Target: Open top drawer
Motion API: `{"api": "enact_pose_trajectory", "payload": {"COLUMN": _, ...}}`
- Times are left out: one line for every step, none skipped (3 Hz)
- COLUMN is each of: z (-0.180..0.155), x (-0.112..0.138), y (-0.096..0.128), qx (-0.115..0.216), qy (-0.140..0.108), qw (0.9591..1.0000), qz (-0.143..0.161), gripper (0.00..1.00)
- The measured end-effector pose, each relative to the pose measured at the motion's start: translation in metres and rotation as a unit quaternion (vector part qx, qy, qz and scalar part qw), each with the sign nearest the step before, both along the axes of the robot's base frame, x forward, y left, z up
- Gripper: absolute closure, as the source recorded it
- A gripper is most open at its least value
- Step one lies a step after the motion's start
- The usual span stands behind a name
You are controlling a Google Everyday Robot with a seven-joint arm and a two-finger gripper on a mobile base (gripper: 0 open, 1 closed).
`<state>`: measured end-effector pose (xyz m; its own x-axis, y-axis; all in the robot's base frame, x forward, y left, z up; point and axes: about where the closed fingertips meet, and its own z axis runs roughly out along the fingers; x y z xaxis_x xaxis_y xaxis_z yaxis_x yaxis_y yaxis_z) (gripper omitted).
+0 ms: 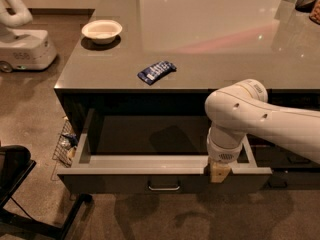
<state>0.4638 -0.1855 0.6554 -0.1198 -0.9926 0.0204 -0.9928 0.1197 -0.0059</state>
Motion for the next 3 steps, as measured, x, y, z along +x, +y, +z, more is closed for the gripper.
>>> {"api": "enact_pose_trajectory", "payload": {"z": -0.0003, "x": 0.0, "y": 0.0, "qx": 0.0, "qy": 0.0, "qw": 1.0, "qz": 0.0, "gripper": 1.0}}
{"api": "enact_pose_trajectory", "payload": {"z": -0.0003, "x": 0.0, "y": 0.0, "qx": 0.0, "qy": 0.0, "qw": 1.0, "qz": 0.0, "gripper": 0.98}}
{"api": "enact_pose_trajectory", "payload": {"z": -0.0003, "x": 0.0, "y": 0.0, "qx": 0.0, "qy": 0.0, "qw": 1.0, "qz": 0.0, "gripper": 0.76}}
